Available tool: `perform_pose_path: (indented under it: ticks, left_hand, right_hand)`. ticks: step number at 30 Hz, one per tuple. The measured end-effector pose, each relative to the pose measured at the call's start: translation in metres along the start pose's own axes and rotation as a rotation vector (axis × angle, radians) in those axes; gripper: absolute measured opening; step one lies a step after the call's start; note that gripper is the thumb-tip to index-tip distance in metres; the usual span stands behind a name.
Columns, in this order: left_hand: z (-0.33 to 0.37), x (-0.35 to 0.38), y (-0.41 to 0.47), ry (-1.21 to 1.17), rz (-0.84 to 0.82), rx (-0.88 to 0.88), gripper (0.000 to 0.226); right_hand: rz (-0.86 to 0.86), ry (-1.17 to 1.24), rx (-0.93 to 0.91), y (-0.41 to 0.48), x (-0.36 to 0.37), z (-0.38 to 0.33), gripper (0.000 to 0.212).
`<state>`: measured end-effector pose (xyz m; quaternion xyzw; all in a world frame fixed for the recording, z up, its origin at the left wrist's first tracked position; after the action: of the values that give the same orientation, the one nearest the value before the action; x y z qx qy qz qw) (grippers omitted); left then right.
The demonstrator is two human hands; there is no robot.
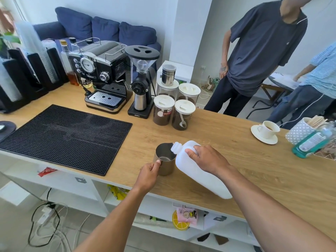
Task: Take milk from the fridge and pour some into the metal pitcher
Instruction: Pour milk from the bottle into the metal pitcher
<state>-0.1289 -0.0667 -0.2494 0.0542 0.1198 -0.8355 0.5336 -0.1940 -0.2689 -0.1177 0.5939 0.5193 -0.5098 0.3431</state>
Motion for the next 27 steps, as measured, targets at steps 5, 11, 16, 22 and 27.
perform_pose_path:
  ticks: [5,11,16,22,27]
  left_hand:
    - [0.000,0.000,-0.001,-0.022,-0.013,-0.001,0.052]
    - [0.000,0.000,-0.001,-0.020,-0.007,0.004,0.053]
    - [0.000,0.000,-0.002,-0.020,-0.002,0.005,0.053]
    - [0.001,0.000,-0.003,-0.034,-0.005,0.020,0.052]
    - [0.000,0.000,-0.002,-0.037,-0.003,0.017,0.052]
  right_hand:
    - [-0.024,-0.115,-0.057,0.007,0.003,-0.003,0.052]
    - [-0.061,-0.213,-0.103,0.011,-0.005,-0.009,0.054]
    - [-0.064,-0.295,-0.138,0.017,-0.010,-0.014,0.058]
    - [-0.073,-0.270,-0.127,0.016,-0.011,-0.014,0.054]
    - [-0.087,-0.270,-0.110,0.018,-0.010,-0.015,0.059]
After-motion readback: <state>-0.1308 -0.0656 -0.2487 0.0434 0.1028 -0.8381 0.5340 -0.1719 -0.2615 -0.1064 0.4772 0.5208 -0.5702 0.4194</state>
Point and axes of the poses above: each hand's wrist, its own y-axis towards the middle knuckle, its own x-axis out of the palm, z = x × y, the point moved 2 cm from there along y, towards the middle knuckle
